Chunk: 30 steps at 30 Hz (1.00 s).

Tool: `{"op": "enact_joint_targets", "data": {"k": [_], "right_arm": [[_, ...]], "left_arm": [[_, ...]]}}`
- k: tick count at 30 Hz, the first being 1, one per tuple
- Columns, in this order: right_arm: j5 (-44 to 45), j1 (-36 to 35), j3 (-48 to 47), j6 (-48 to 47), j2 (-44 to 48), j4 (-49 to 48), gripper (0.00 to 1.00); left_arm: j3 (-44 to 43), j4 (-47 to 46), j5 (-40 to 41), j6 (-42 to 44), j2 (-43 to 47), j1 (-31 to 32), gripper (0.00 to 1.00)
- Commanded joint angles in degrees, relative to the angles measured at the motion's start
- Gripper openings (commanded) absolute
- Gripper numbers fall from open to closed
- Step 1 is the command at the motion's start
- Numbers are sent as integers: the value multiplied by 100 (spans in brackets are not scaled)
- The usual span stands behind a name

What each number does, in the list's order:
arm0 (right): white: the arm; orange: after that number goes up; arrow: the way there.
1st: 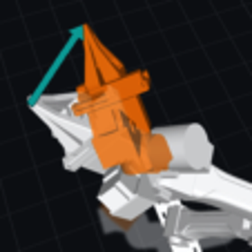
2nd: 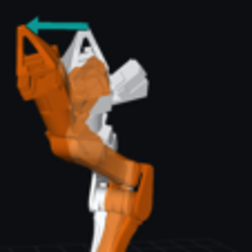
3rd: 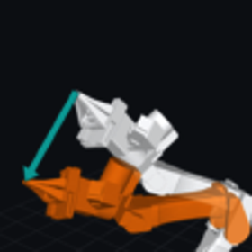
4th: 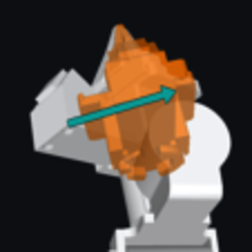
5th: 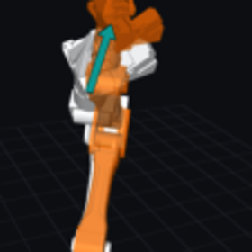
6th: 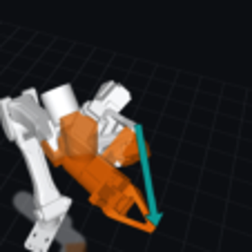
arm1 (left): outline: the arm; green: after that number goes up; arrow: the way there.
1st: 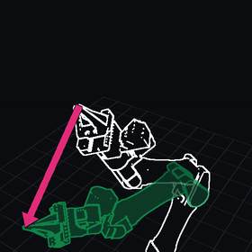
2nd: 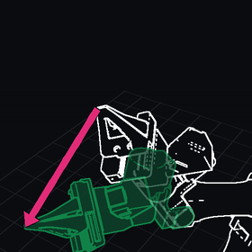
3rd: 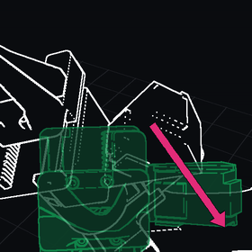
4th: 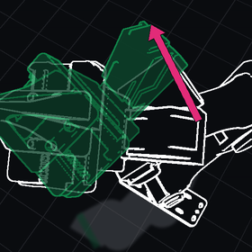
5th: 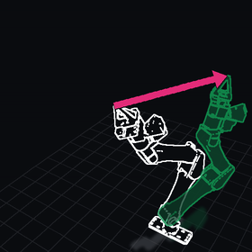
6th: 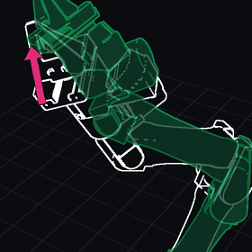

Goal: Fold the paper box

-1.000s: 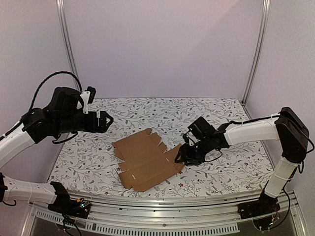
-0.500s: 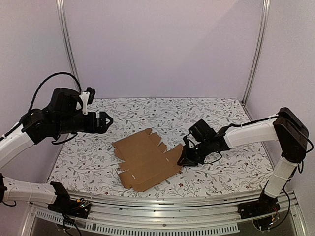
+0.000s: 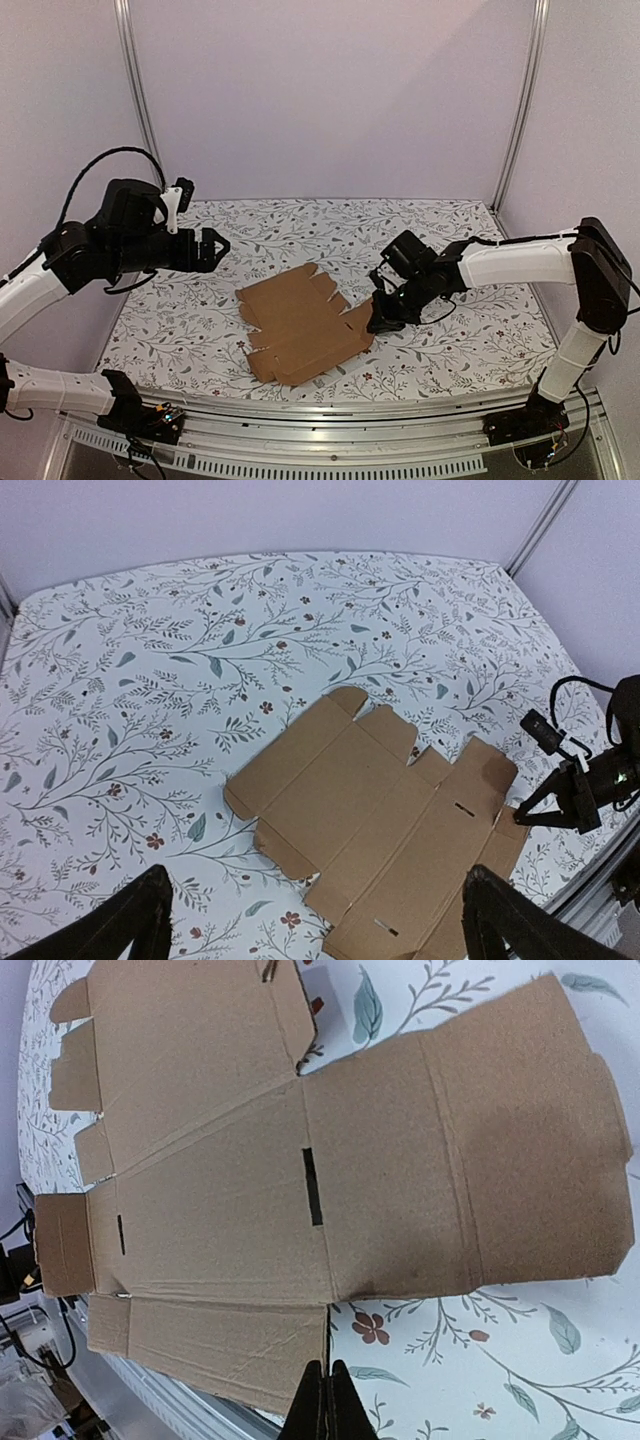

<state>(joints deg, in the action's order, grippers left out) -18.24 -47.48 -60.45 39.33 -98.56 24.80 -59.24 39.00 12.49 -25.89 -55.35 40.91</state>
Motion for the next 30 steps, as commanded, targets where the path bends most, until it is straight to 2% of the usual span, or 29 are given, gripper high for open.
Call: {"op": "enact_joint_targets", "data": {"k": [1,5,13,16,20,30], "right_arm": [[241,-24,-737,-1224,243,1656,0],[387,-20,-1364,-2095,127,2639,0],[265,-16,-2081,-3668,-55,3946,0],[390,-29,-2223,-4290,-74,4184,0],[1113,-51,-2367,-4914,-44,4235,0],[2042,-69,-2965,-6999,-434,4402,0]], "left_arm": [[-297,124,-148,200,-107,-38,100],[-409,99,-256,221,-199,-39,99],[-430,12,-467,215,-265,-39,100],[-447,6,-496,230,-290,-38,100],[-478,-48,-518,253,-373,-39,100],[-533,-206,-687,387,-705,-30,100]]}}
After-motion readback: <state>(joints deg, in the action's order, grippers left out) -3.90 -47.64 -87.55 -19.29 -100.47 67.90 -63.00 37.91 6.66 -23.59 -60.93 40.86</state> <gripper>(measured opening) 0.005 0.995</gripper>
